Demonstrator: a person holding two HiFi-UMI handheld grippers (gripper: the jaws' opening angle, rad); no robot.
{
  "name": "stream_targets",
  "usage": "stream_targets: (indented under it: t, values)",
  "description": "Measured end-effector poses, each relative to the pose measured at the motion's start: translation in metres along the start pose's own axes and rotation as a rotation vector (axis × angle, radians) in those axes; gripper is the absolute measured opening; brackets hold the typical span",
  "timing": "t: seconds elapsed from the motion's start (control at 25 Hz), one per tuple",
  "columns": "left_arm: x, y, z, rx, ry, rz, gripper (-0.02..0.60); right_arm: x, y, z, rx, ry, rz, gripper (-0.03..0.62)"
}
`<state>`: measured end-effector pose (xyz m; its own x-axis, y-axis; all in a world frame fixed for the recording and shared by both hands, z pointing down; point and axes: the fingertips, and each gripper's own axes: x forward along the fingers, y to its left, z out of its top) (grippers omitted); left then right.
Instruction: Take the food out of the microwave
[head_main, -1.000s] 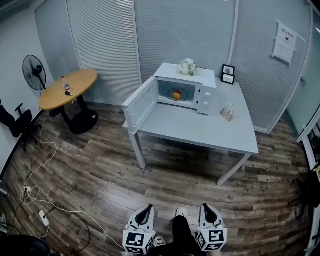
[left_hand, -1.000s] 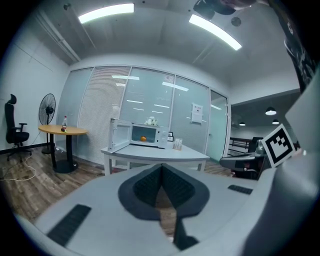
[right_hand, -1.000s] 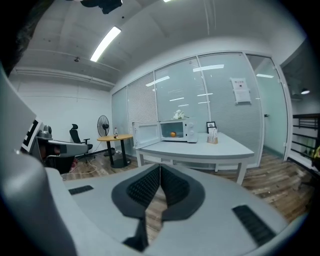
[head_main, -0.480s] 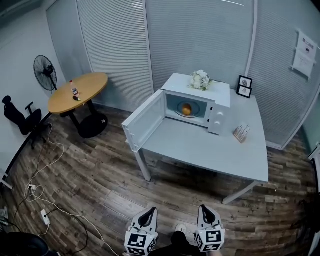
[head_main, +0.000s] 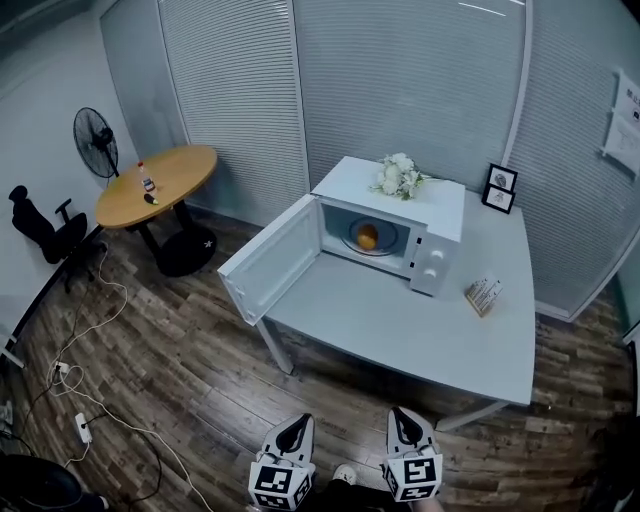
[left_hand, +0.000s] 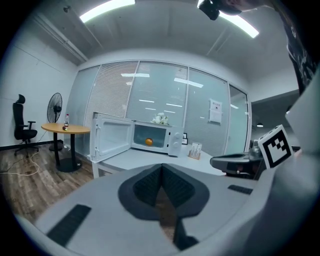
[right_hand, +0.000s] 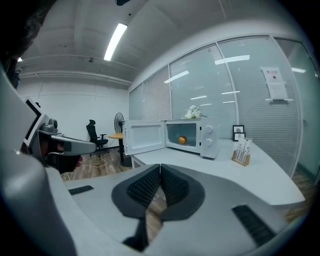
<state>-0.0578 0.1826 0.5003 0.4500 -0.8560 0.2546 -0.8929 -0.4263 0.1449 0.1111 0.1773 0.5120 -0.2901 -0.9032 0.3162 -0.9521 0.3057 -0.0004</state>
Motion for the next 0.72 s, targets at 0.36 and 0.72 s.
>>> stream_targets:
  t: [0.36, 0.72]
  values:
    - [0.042, -0.018, -0.005, -0.02, 0.044, -0.025, 0.006, 0.011, -0.019, -0.005, 0.028, 0.022, 0.018, 0.004]
    - [0.091, -0.02, -0.002, 0.0, 0.066, -0.102, 0.006, 0.038, -0.047, 0.002, 0.044, 0.021, -0.051, 0.003]
